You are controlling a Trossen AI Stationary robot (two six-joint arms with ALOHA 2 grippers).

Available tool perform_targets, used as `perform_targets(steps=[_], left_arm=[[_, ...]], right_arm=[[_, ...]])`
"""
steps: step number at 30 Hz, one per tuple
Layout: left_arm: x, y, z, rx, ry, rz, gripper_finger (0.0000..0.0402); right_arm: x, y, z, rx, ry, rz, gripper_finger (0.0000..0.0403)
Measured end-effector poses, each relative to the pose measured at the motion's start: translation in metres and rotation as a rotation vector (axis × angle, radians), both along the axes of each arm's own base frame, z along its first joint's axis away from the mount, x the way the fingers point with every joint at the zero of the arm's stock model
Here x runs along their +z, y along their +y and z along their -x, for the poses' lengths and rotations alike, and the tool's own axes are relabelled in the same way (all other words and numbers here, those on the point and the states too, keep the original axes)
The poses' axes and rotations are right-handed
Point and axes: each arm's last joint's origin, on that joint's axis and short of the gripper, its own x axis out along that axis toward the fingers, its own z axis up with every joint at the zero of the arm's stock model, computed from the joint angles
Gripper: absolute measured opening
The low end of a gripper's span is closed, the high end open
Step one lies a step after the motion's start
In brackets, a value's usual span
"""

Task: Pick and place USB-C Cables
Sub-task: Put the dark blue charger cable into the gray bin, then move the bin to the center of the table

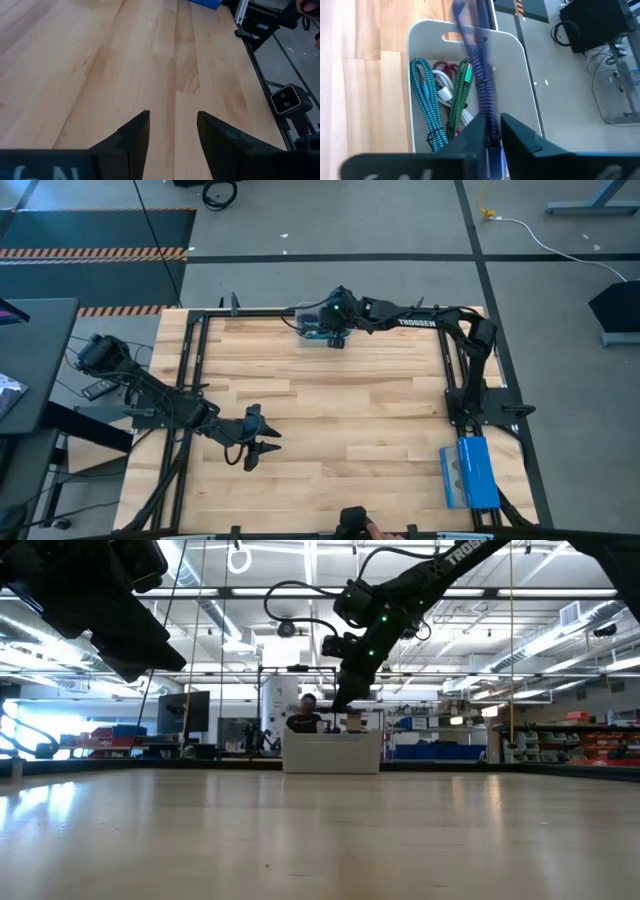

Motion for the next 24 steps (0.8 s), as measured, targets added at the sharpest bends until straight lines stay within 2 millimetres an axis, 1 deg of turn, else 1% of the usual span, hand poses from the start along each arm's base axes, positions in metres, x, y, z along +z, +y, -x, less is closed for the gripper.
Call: perform_targets(steps=[5,9,14,19,21,24], left_arm=[[-0.0001,0.0,0.0,0.0,0.0,0.0,0.0172],[-0.0001,-0.0004,0.0002,-0.007,0.003,0.004,0.0172],[-0.0005,-0.0005,0.0004,-0.013,0.008,0.005,0.0172],[-0.0005,-0.0006,0.0004,-0.015,0.009,0.005,0.0172],[-0.0005,-0.0006,0.0004,-0.017,0.009,0.004,0.0172],[-0.0004,-0.0006,0.0004,-0.031,0.005,-0.022,0.0172]], right_arm=[[0.0,-0.0002,0.0001,-0.019,-0.008,-0.006,0.011],[-0.0001,-0.0023,0.0012,-0.086,-0.054,-0.054,0.013],[-0.0005,-0.0054,0.0032,-0.244,-0.16,-0.169,0.0134],[-0.0029,-0.0059,0.0061,-0.478,-0.303,-0.372,0.0133],[-0.0045,-0.004,0.0066,-0.487,-0.306,-0.433,0.0133],[-0.0071,0.0018,0.0069,-0.487,-0.267,-0.453,0.0134]])
